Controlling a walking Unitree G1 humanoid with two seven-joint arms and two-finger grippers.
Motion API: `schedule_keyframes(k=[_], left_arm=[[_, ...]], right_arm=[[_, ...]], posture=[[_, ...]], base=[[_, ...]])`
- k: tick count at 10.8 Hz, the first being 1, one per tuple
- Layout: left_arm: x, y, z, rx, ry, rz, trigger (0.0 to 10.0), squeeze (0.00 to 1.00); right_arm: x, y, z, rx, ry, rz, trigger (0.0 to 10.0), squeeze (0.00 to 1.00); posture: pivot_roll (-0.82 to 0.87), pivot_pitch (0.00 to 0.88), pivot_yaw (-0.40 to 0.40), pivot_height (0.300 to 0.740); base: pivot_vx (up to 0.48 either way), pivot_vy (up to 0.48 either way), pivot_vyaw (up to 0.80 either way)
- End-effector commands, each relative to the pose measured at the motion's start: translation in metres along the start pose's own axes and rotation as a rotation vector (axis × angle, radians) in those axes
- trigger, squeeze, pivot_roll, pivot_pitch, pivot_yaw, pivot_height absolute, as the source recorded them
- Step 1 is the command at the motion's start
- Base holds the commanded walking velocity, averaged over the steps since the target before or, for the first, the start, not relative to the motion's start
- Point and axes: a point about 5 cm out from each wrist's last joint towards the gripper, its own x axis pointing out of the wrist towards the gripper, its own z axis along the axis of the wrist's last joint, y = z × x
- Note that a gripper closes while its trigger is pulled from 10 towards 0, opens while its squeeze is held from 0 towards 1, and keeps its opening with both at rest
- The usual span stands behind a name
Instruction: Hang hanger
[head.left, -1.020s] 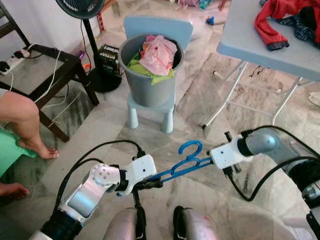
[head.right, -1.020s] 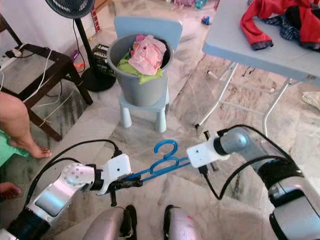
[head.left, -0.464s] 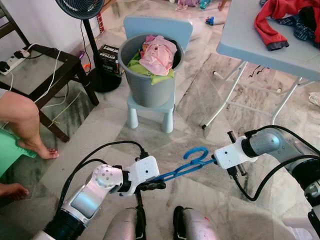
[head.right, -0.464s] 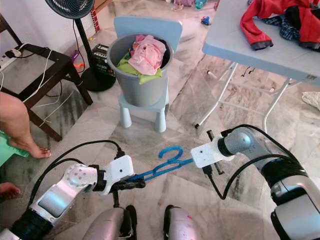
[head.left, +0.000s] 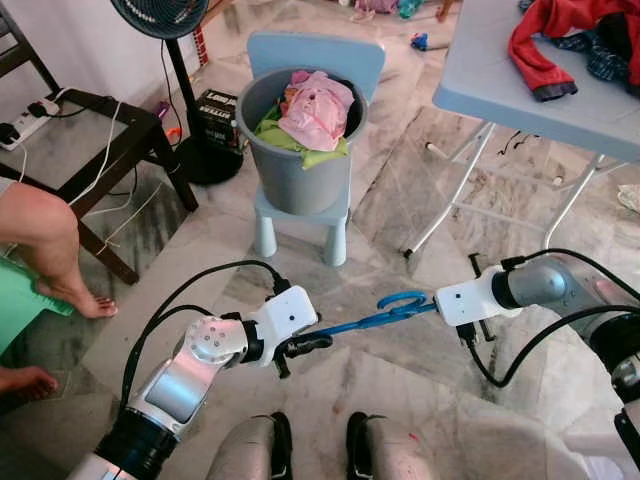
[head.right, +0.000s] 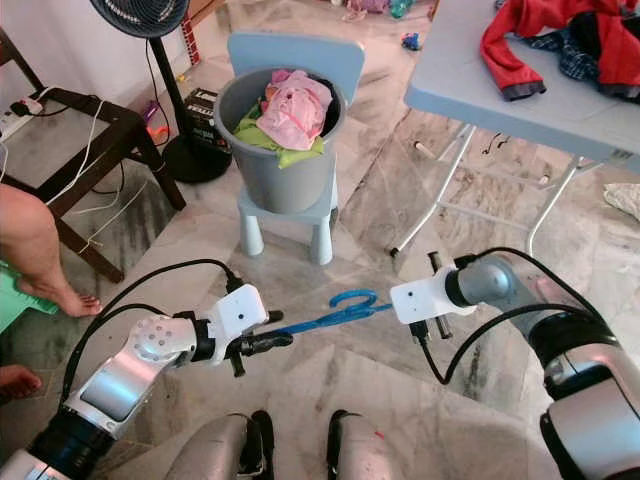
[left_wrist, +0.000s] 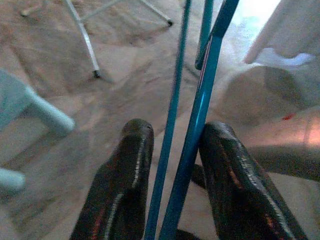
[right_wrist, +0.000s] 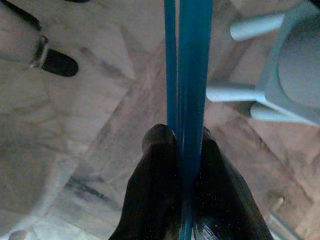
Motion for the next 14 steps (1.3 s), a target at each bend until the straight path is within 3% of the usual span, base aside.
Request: schedule_keyframes(k=[1,2,3,4,5,7,8,9,10,11,12,13,14], left_arm=[[-0.003,0.004,0.001,0.043,0.001,0.077,10.0,1.0],[-0.005,0.009,0.0,0.09,-0.003,0.154,10.0,1.0],[-0.008,0.014,0.003,0.092,-0.051,0.232,10.0,1.0],[-0.008,0.012,0.007,0.066,-0.084,0.244,10.0,1.0],[-0.006,0.009,0.009,0.058,-0.1,0.254,10.0,1.0],[-0.005,0.008,0.01,0.05,-0.131,0.338,10.0,1.0],[-0.01,0.012,0.009,0.036,-0.169,0.498,10.0,1.0],[-0.016,0.016,0.012,-0.004,-0.201,0.605,10.0,1.0],[-0.024,0.021,0.012,-0.098,-0.235,0.719,10.0,1.0],[-0.027,0.022,0.01,-0.12,-0.239,0.769,10.0,1.0],[-0.027,0.023,0.006,-0.146,-0.246,0.815,10.0,0.64],[-0.026,0.026,0.004,-0.177,-0.247,0.835,10.0,0.0],[-0.026,0.028,0.002,-0.209,-0.249,0.849,10.0,0.0]], right_arm=[[-0.001,-0.001,-0.006,0.019,0.044,-0.037,0.0,0.0],[0.0,-0.001,-0.014,0.074,0.089,-0.103,0.0,0.0],[0.001,0.009,-0.029,0.156,0.176,-0.16,0.0,0.0],[0.004,0.014,-0.033,0.213,0.194,-0.198,0.0,0.0],[0.007,0.02,-0.037,0.279,0.21,-0.232,0.0,0.0],[0.016,0.025,-0.037,0.532,0.149,-0.33,0.0,0.0],[0.021,0.024,-0.034,0.785,0.052,-0.474,0.0,0.0],[0.019,0.024,-0.038,0.961,0.017,-0.64,0.0,0.0],[0.018,0.039,-0.045,1.198,-0.02,-0.796,0.0,0.0],[0.02,0.051,-0.047,1.318,-0.038,-0.859,0.0,0.0],[0.02,0.062,-0.047,1.469,-0.073,-0.997,0.0,0.0],[0.019,0.067,-0.046,1.568,-0.085,-1.113,0.0,0.0],[0.019,0.069,-0.044,1.619,-0.097,-1.161,0.0,0.0]], posture=[[0.02,0.185,-0.018,0.74],[0.02,0.188,-0.02,0.74],[0.02,0.19,-0.022,0.74],[0.02,0.19,-0.022,0.74],[0.02,0.192,-0.02,0.74],[0.02,0.193,-0.024,0.74],[0.03,0.196,-0.034,0.74],[0.04,0.205,-0.047,0.74],[0.04,0.205,-0.05,0.74],[0.03,0.206,-0.049,0.74],[0.03,0.205,-0.047,0.74],[0.02,0.203,-0.043,0.74],[0.02,0.199,-0.041,0.74]], base=[[0.0,0.0,0.0],[0.0,0.0,0.0],[0.0,0.0,0.0],[0.0,0.0,0.0],[0.0,0.0,0.0],[0.0,0.0,0.0],[0.0,0.0,0.0],[0.0,0.0,0.0],[0.0,0.0,0.0],[0.0,0.0,0.0],[0.0,0.0,0.0],[0.0,0.0,0.0],[0.0,0.0,0.0]])
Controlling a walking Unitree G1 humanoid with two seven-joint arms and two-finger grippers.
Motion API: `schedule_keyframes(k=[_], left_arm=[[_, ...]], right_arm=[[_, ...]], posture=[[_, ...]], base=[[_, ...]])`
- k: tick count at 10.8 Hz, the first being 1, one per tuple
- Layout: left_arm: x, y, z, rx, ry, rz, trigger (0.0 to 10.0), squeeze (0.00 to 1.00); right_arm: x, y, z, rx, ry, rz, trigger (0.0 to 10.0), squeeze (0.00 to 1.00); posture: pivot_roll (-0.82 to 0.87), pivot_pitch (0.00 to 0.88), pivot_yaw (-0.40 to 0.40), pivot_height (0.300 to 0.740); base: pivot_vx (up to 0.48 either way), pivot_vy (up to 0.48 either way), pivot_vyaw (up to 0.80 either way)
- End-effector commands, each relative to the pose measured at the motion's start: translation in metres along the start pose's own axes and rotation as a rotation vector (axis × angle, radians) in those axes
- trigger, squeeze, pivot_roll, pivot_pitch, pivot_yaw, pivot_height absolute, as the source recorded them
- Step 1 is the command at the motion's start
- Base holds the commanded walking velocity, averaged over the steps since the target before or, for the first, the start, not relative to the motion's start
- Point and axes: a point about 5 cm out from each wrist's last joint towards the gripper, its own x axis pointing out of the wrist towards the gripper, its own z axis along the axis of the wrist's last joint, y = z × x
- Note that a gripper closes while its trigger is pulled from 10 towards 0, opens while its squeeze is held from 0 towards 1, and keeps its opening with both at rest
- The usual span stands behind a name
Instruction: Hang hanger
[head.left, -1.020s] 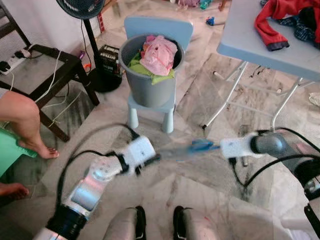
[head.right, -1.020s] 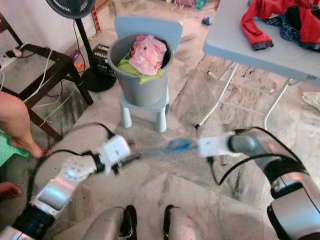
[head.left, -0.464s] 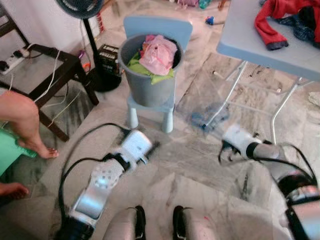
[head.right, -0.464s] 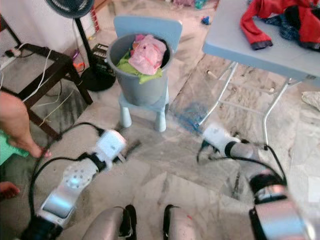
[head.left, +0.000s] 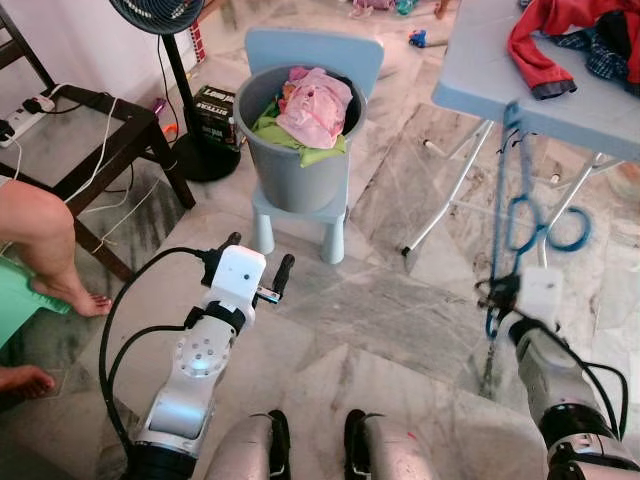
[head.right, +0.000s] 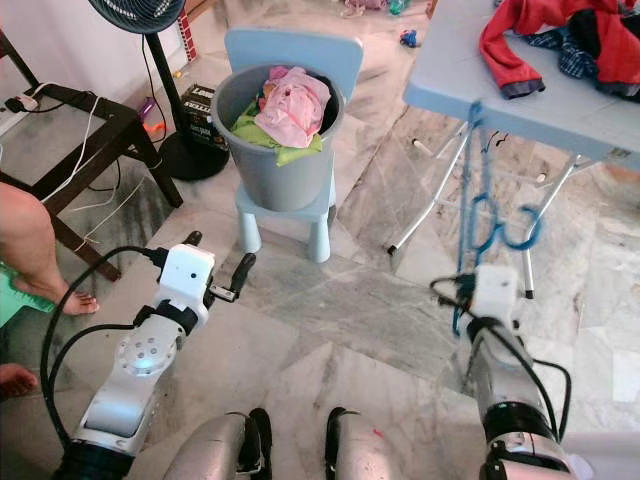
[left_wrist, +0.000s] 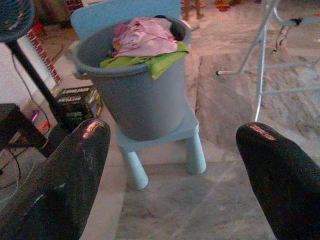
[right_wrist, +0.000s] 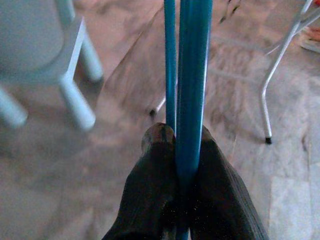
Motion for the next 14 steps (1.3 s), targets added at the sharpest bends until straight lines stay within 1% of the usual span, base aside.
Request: schedule_keyframes(k=[1,2,3,4,6,7,9,11,13,14], left_arm=[[-0.001,0.003,-0.008,-0.064,0.043,0.039,10.0,0.0],[0.001,0.003,-0.01,-0.124,0.057,0.055,10.0,0.0],[0.002,0.0,-0.006,-0.13,0.02,0.025,10.0,0.0],[0.003,-0.002,-0.002,-0.176,0.0,0.013,10.0,0.0],[0.003,-0.001,-0.001,-0.168,-0.013,0.0,10.0,0.0],[0.004,0.0,-0.001,-0.195,-0.015,-0.006,10.0,0.0],[0.005,0.0,0.002,-0.212,-0.03,-0.004,10.0,0.0],[0.005,-0.001,0.002,-0.221,-0.029,-0.025,10.0,0.0],[0.004,-0.001,0.001,-0.22,-0.029,-0.026,10.0,0.0],[0.003,-0.002,0.0,-0.218,-0.025,-0.031,10.0,0.0]], right_arm=[[-0.004,-0.003,-0.003,0.074,-0.006,-0.054,0.0,0.0],[-0.007,0.0,-0.002,0.112,-0.029,-0.078,2.2,0.0],[-0.009,0.006,0.0,0.119,-0.045,-0.078,10.0,0.0],[-0.011,0.01,0.001,0.114,-0.056,-0.076,10.0,0.0],[-0.013,0.009,0.002,0.115,-0.058,-0.091,10.0,0.0],[-0.015,0.008,0.004,0.115,-0.059,-0.096,10.0,0.0],[-0.017,0.007,0.008,0.105,-0.073,-0.1,10.0,0.0],[-0.017,0.011,0.011,0.121,-0.085,-0.1,10.0,0.0],[-0.019,0.015,0.014,0.107,-0.107,-0.091,10.0,0.0],[-0.021,0.016,0.012,0.107,-0.105,-0.093,10.0,0.0]], posture=[[0.01,0.19,-0.036,0.74],[0.01,0.187,-0.035,0.74],[0.01,0.188,-0.036,0.74],[0.01,0.19,-0.036,0.74],[0.01,0.19,-0.036,0.74],[0.0,0.192,-0.035,0.74],[0.0,0.193,-0.035,0.74],[0.0,0.191,-0.035,0.74],[0.0,0.19,-0.032,0.74],[0.0,0.19,-0.031,0.74]], base=[[0.0,0.0,0.0],[0.0,0.0,0.0],[0.0,0.405,-0.8],[0.259,0.405,-0.8],[0.338,0.341,-0.8],[0.442,0.0,-0.8],[0.444,0.0,-0.8],[0.454,0.0,-0.8],[0.467,0.0,-0.8],[0.48,0.0,-0.8]])
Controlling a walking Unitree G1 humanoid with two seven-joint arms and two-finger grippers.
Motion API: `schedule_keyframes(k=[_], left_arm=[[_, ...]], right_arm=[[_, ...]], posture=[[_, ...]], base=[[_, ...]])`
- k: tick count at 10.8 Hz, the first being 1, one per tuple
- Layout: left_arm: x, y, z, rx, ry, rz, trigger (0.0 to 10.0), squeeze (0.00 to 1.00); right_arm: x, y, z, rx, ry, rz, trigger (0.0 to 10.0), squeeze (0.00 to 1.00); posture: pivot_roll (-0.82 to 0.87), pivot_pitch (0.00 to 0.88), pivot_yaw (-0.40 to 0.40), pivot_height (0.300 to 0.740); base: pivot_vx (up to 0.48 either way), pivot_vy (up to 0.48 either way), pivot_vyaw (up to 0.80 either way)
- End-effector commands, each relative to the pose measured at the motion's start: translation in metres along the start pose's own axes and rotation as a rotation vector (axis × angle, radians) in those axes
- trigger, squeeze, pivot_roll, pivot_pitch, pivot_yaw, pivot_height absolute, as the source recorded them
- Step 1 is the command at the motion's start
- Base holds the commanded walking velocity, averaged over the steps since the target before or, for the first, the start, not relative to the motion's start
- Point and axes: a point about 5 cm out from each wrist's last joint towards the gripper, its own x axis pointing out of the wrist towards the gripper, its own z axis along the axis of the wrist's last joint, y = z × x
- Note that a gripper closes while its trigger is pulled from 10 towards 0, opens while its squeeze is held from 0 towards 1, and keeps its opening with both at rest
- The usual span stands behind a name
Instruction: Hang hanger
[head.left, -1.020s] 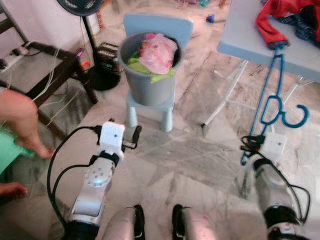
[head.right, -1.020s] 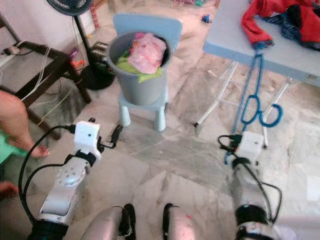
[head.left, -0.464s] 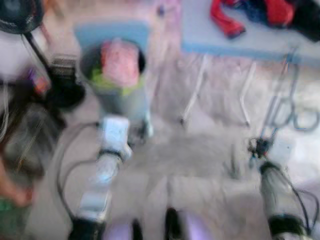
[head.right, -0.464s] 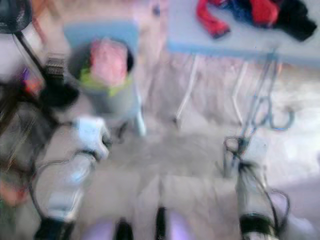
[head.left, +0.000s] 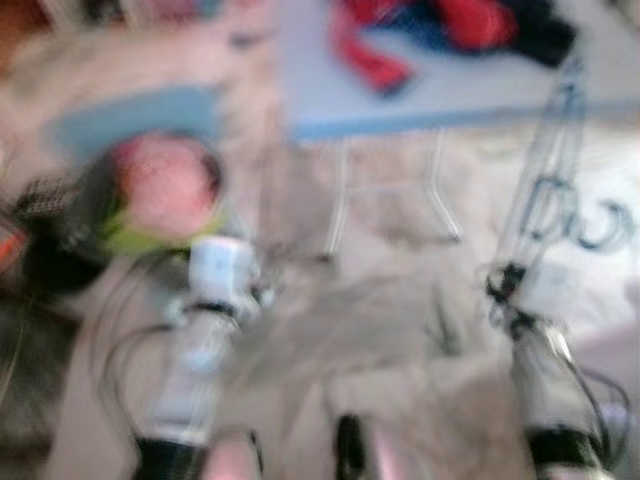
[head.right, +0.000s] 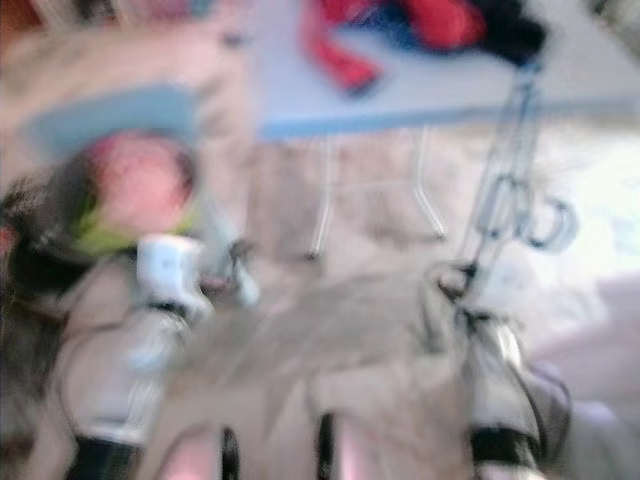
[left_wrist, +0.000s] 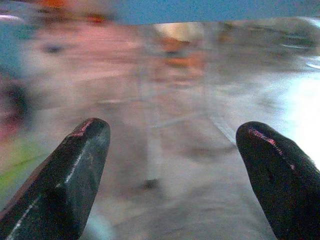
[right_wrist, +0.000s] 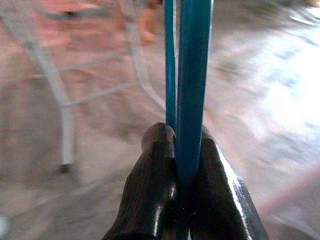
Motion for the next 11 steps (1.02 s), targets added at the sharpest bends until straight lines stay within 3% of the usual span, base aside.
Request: schedule_keyframes(k=[1,3,4,7,9,11], left_arm=[[-0.004,0.008,-0.001,0.016,0.006,0.021,10.0,0.0],[-0.008,0.004,-0.013,-0.005,0.053,0.012,10.0,0.0],[-0.011,0.003,-0.023,-0.005,0.089,0.04,10.0,0.0],[-0.005,0.001,-0.016,0.016,0.062,0.029,10.0,0.0],[0.0,0.002,-0.012,0.014,0.048,0.009,10.0,0.0],[0.001,0.001,-0.011,-0.026,0.039,-0.008,10.0,0.0]], right_arm=[[0.0,0.008,0.003,0.007,-0.018,0.014,10.0,0.0],[-0.002,0.009,-0.002,-0.006,-0.014,0.016,10.0,0.0],[-0.003,0.006,-0.009,-0.004,-0.007,-0.009,10.0,0.0],[-0.005,0.02,-0.003,-0.059,-0.074,0.026,10.0,0.0],[-0.005,0.023,-0.007,-0.075,-0.062,0.054,10.0,0.0],[0.004,0.025,0.002,-0.082,-0.084,0.046,10.0,0.0]], posture=[[0.0,0.185,-0.033,0.74],[0.0,0.159,-0.038,0.74],[0.02,0.155,-0.035,0.74],[0.02,0.153,-0.032,0.74],[0.01,0.161,-0.046,0.74],[0.01,0.165,-0.042,0.74]], base=[[0.48,0.0,-0.8],[0.48,0.0,-0.8],[0.0,0.0,-0.8],[0.0,0.0,-0.8],[0.0,0.0,-0.8],[0.0,0.0,-0.8]])
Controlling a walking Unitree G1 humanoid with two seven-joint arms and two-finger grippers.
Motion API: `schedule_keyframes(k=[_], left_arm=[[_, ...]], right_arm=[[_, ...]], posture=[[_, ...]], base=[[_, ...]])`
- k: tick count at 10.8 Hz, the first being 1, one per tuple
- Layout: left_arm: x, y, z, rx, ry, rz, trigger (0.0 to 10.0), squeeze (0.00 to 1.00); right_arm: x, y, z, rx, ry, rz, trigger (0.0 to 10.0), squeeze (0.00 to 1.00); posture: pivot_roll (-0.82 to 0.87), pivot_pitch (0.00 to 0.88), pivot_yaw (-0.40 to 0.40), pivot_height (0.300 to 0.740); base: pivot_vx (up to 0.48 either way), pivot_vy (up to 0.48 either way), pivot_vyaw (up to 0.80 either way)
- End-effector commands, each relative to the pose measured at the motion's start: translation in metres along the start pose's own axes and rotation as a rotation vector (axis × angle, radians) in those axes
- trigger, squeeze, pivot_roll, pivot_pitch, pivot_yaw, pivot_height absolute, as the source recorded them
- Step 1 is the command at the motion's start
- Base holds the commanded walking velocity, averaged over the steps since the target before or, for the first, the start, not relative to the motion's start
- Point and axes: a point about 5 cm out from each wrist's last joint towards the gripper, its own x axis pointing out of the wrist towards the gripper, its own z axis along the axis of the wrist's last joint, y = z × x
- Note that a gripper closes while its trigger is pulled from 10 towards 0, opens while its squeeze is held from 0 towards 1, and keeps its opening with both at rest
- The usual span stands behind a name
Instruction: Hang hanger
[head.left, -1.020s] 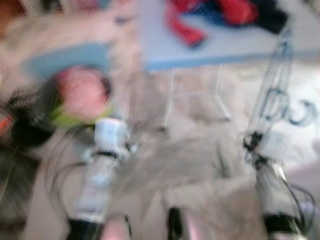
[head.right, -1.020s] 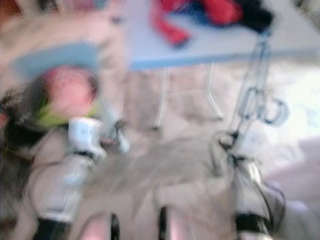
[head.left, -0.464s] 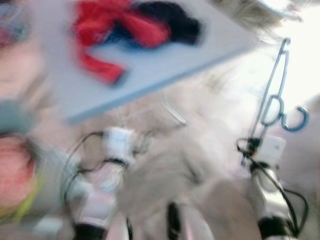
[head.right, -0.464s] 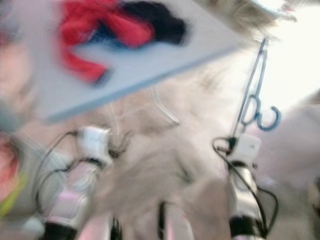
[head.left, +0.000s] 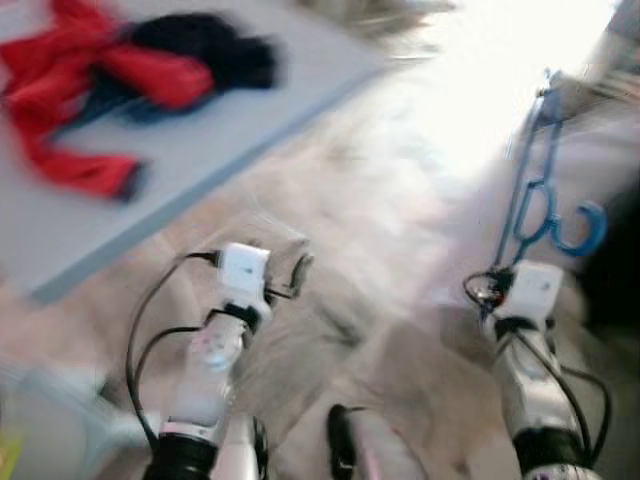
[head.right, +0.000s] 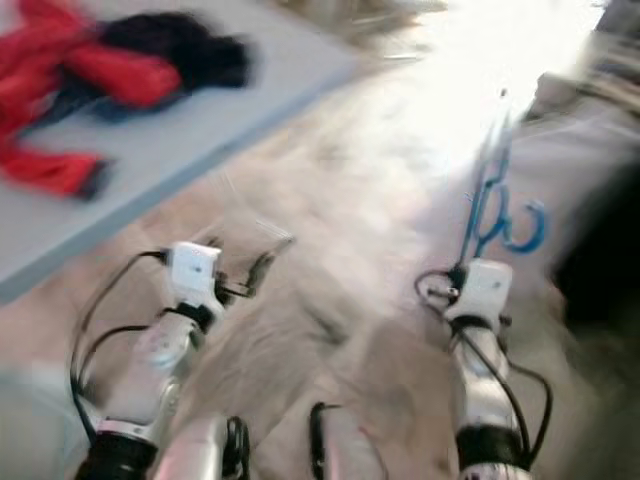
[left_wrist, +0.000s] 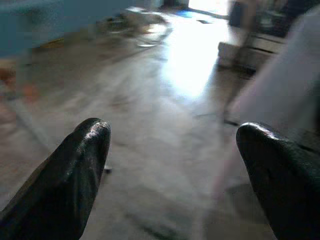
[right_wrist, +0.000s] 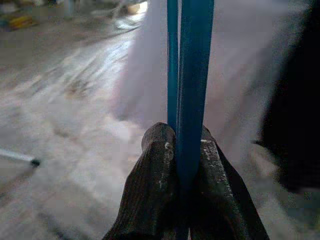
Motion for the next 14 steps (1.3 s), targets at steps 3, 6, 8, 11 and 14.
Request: schedule_keyframes(k=[3,6,8,11,14], left_arm=[[-0.0022,0.0002,-0.0018,-0.02,0.004,-0.017,10.0,0.0],[-0.0016,0.0,-0.0011,-0.028,-0.001,-0.026,10.0,0.0],[-0.0014,-0.0008,-0.0007,-0.026,-0.001,-0.033,10.0,0.0],[-0.002,-0.0034,-0.0029,-0.007,0.011,-0.033,10.0,0.0],[-0.0019,-0.0072,-0.0027,-0.002,0.011,-0.052,10.0,0.0]], right_arm=[[-0.001,-0.0045,0.0,-0.012,-0.015,-0.014,10.0,0.0],[-0.0025,-0.0035,-0.001,-0.016,-0.018,-0.014,10.0,0.0],[-0.0016,-0.0026,-0.0002,-0.015,-0.023,-0.013,10.0,0.0],[-0.0017,-0.0021,-0.0009,-0.026,-0.024,-0.019,10.0,0.0],[-0.0014,0.002,0.0016,-0.05,-0.043,-0.004,10.0,0.0]], posture=[[0.0,0.169,-0.046,0.74],[0.0,0.169,-0.045,0.74],[0.0,0.172,-0.045,0.74],[0.0,0.174,-0.046,0.74],[0.0,0.177,-0.046,0.74]], base=[[0.311,0.082,-0.8],[0.339,0.34,-0.8],[0.366,0.148,-0.8],[0.0,0.0,-0.8],[0.0,0.0,-0.8]])
